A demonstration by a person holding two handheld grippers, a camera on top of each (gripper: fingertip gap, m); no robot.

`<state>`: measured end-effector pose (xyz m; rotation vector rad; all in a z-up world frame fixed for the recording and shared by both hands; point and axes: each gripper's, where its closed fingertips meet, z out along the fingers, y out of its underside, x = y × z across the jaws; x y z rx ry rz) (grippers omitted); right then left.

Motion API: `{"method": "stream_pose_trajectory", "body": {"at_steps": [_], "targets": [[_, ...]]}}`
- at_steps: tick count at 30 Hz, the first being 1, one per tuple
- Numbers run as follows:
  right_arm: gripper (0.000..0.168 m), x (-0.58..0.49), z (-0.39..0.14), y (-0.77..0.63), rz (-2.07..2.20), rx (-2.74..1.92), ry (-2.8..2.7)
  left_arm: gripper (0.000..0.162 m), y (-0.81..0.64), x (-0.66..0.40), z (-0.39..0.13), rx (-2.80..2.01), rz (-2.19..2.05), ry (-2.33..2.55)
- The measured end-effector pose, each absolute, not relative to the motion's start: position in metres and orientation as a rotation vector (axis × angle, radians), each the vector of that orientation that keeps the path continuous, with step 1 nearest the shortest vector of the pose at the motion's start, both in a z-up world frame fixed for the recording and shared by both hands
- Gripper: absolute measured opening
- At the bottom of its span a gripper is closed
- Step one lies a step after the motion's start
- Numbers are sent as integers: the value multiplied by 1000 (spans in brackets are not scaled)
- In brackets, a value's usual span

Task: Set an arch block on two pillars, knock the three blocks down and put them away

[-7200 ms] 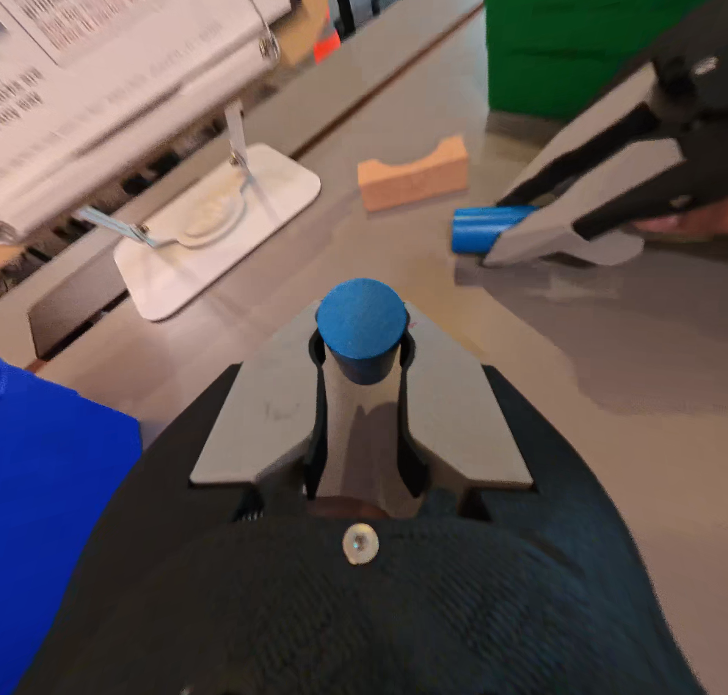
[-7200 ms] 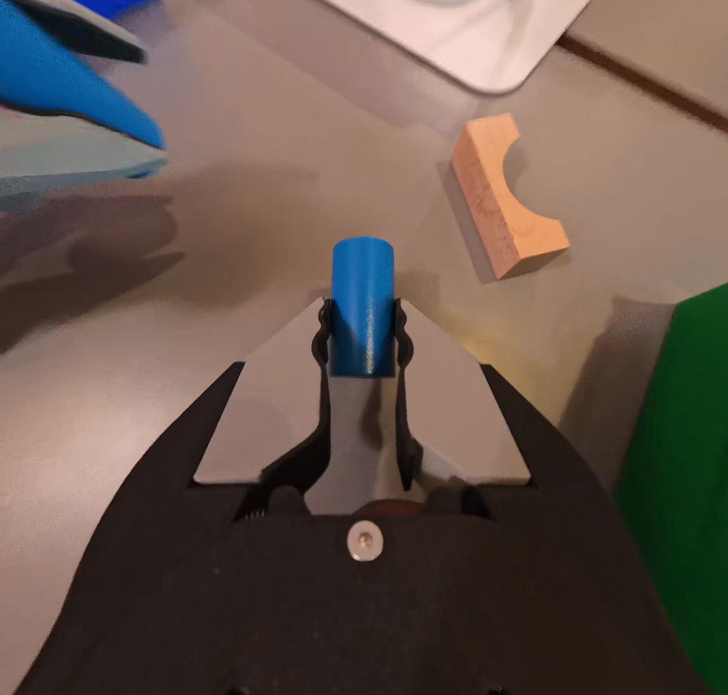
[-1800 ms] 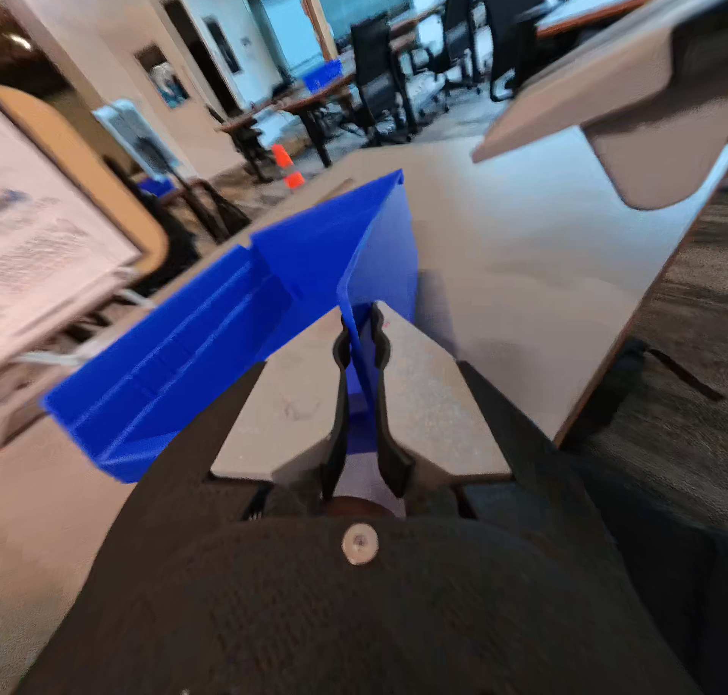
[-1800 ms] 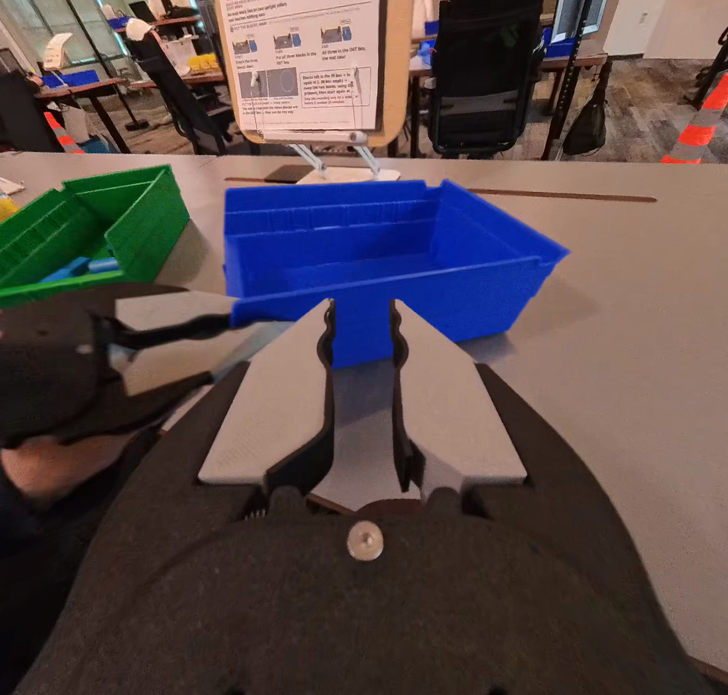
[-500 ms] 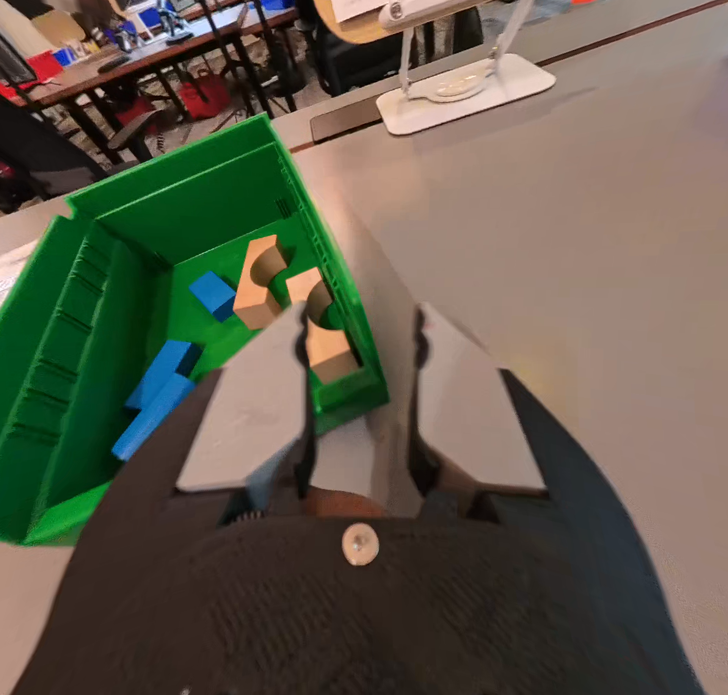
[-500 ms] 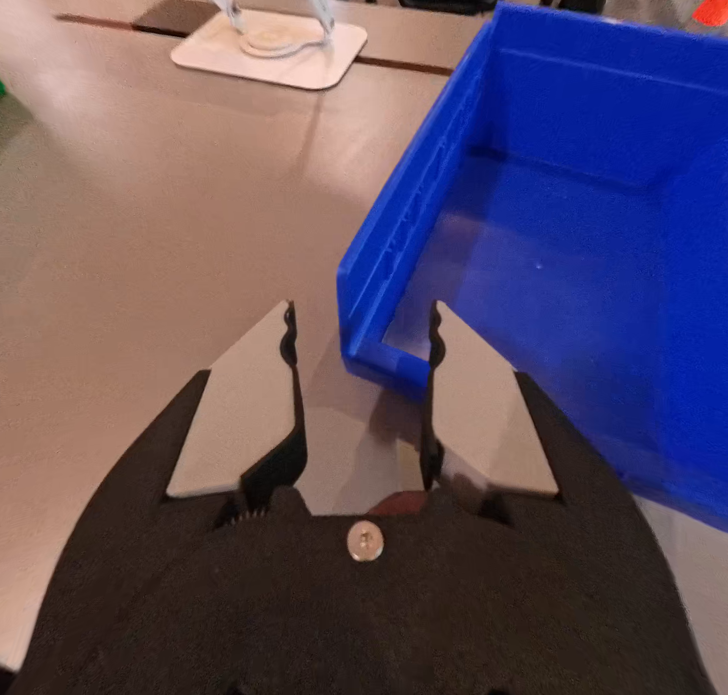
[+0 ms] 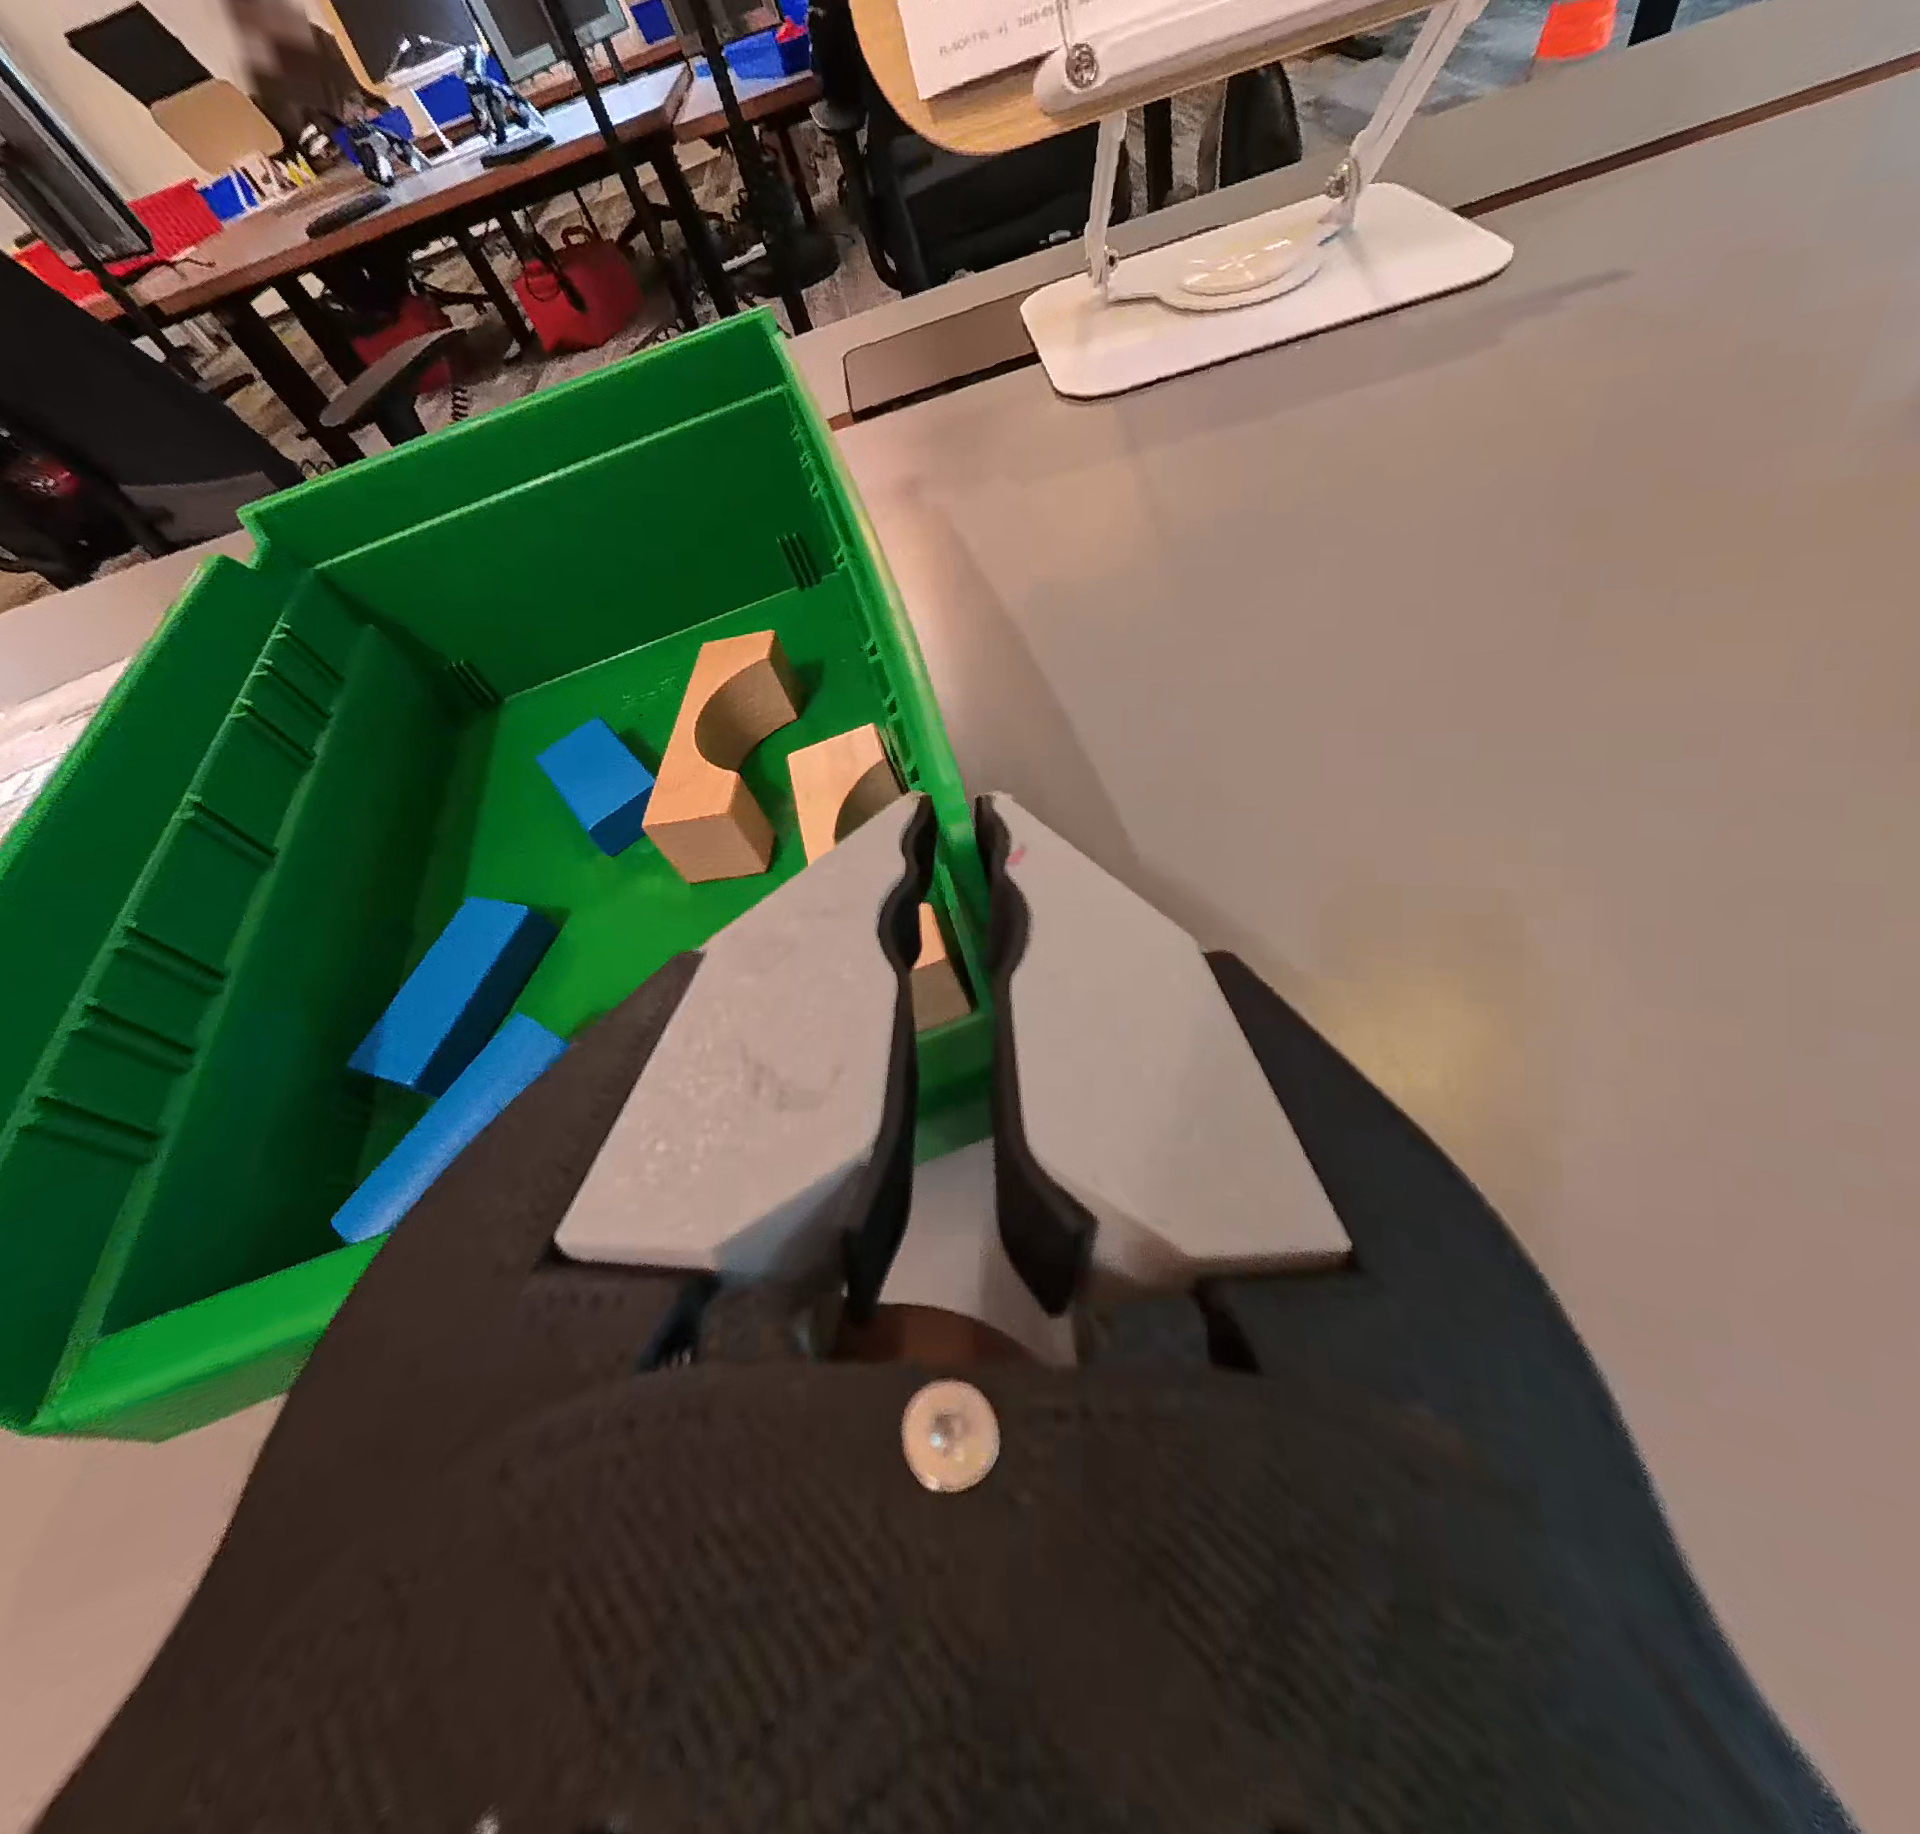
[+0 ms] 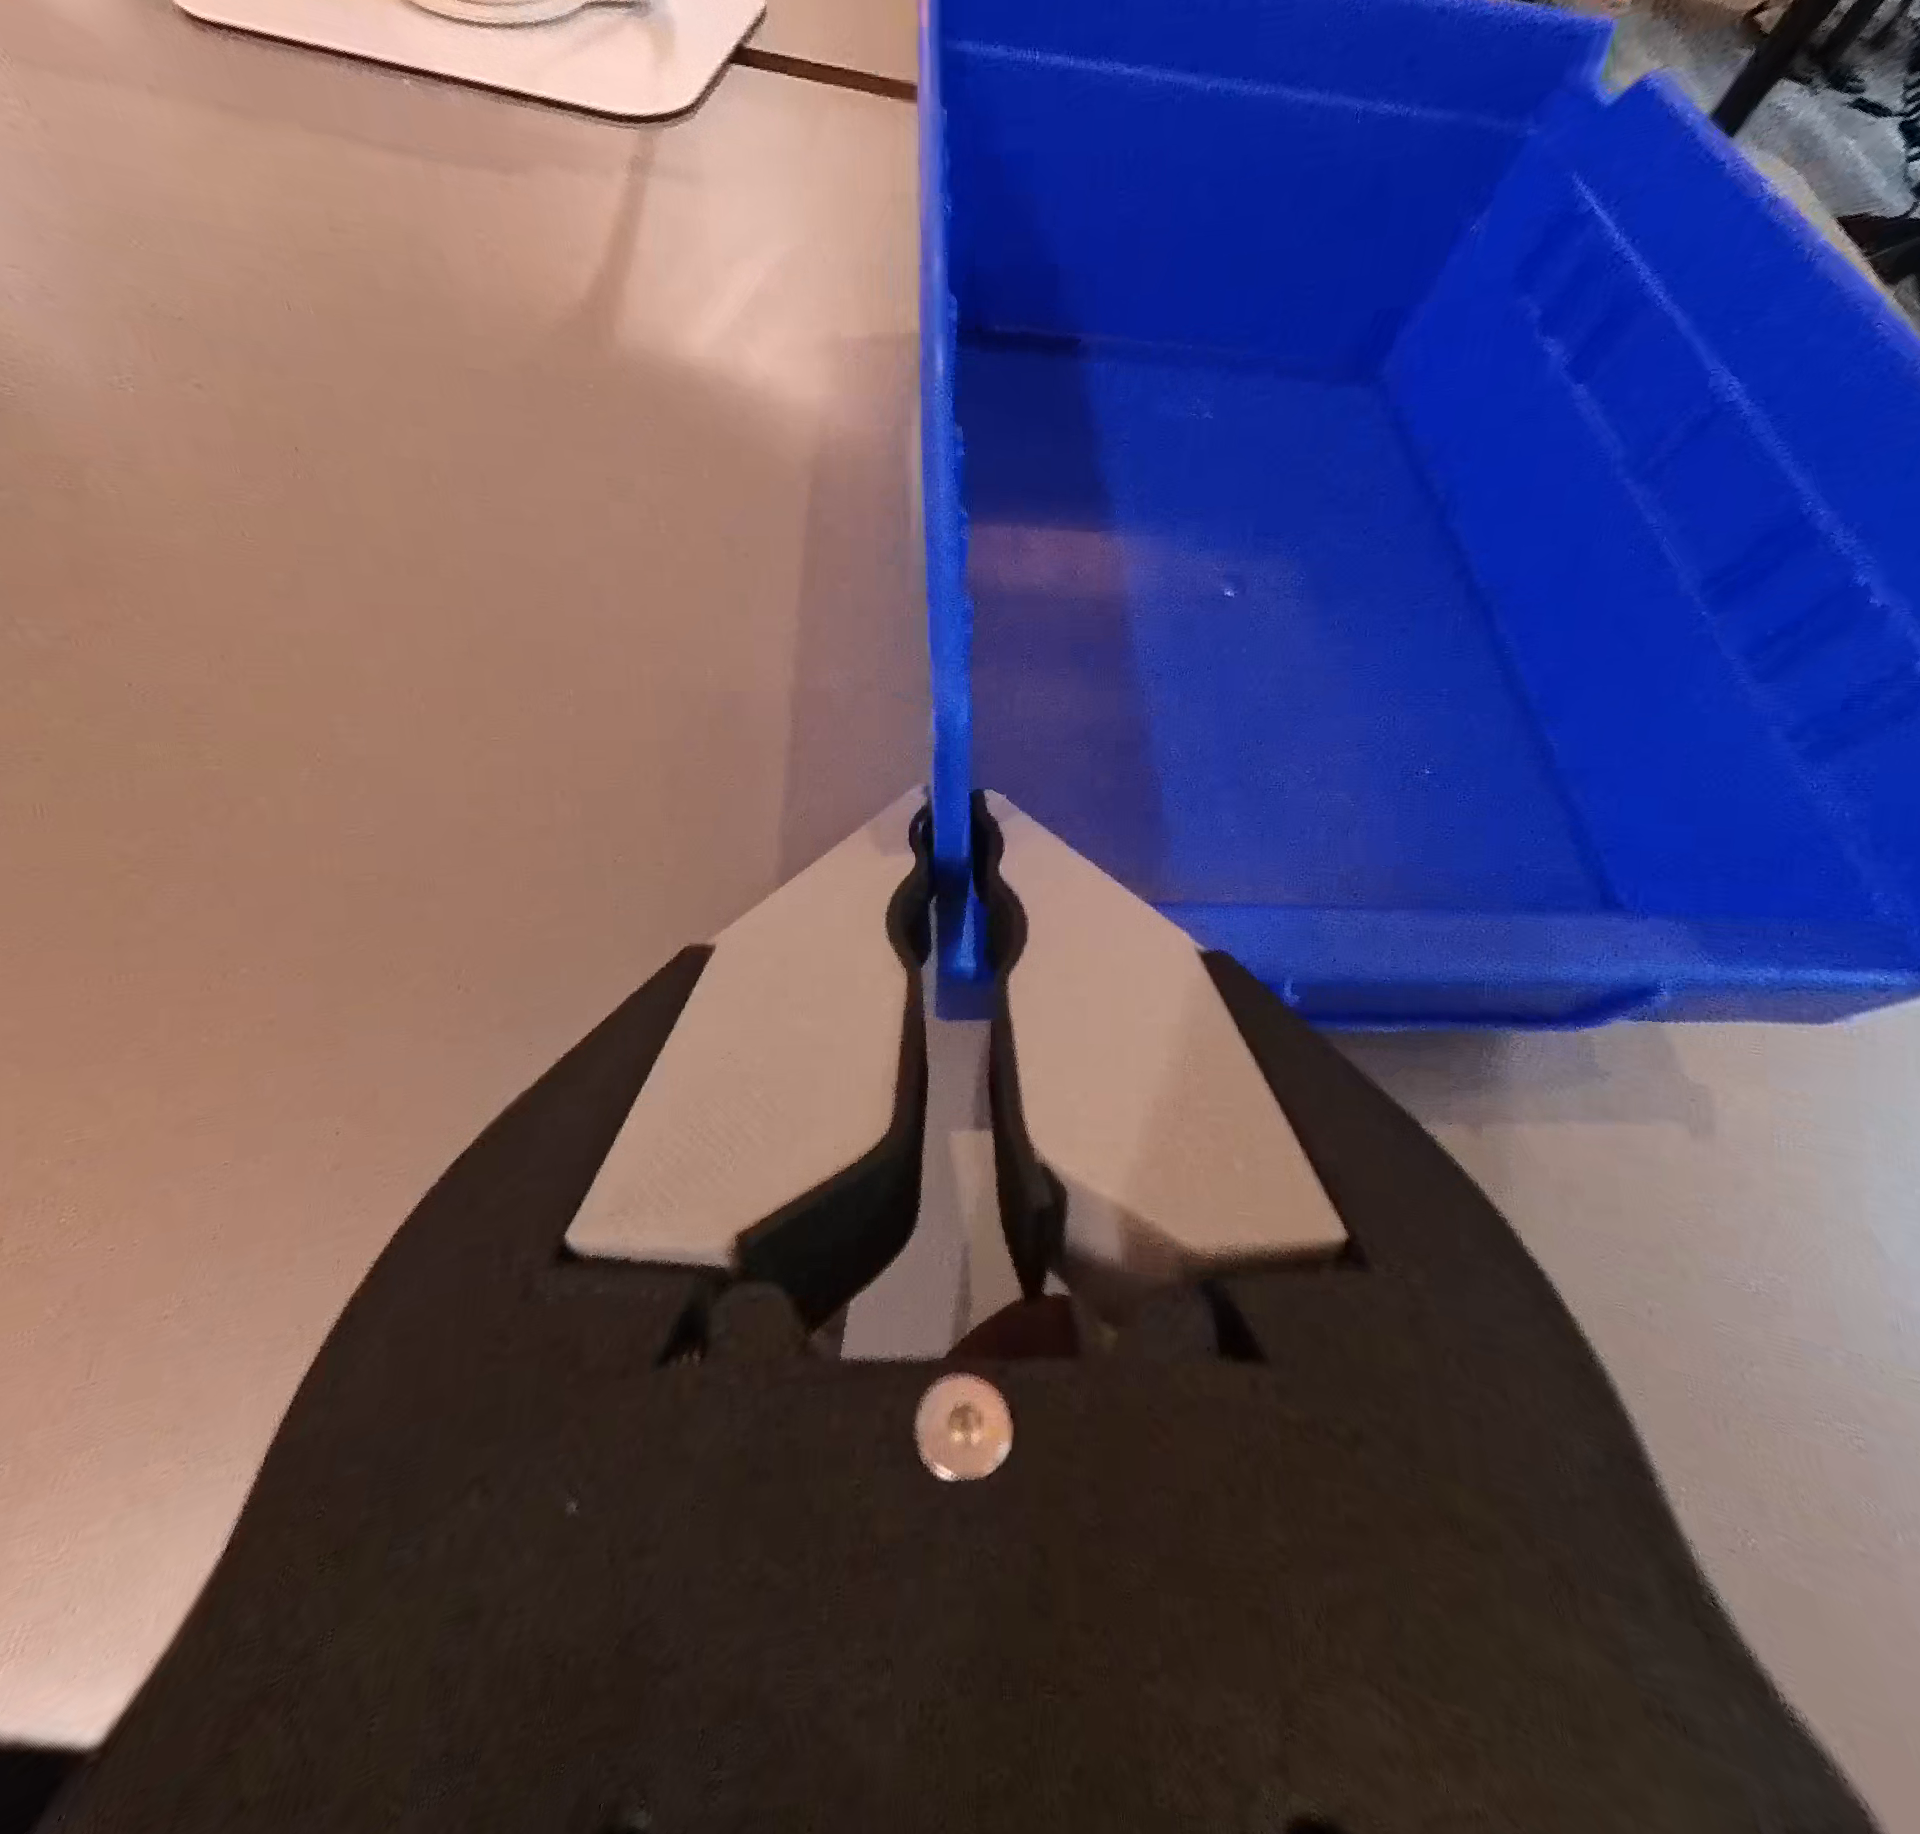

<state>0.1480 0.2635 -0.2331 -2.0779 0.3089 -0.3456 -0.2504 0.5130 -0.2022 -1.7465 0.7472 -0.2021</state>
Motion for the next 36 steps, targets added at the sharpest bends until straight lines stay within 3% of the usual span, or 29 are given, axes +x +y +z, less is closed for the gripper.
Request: {"method": "stream_pose_trajectory", "body": {"at_steps": [17,20,22,23,27,36], "targets": [[4,140,-230,282,-490,-2083,375,5,491,-228,-200,-1734,-314,675],[29,112,-190,273,-430,-1927,297,29,478,-222,-194,-1722,-379,704],[32,77,-161,277,-349,-1832,153,50,462,-226,-184,-1697,-419,737],[32,58,-154,282,-294,-1818,72,53,454,-233,-178,-1677,-426,750],[48,9,-171,322,-111,-1923,-165,54,441,-277,-173,-1689,-440,787],[47,-23,-196,443,163,-1863,-443,39,488,-305,-230,-1803,-231,958]]}}
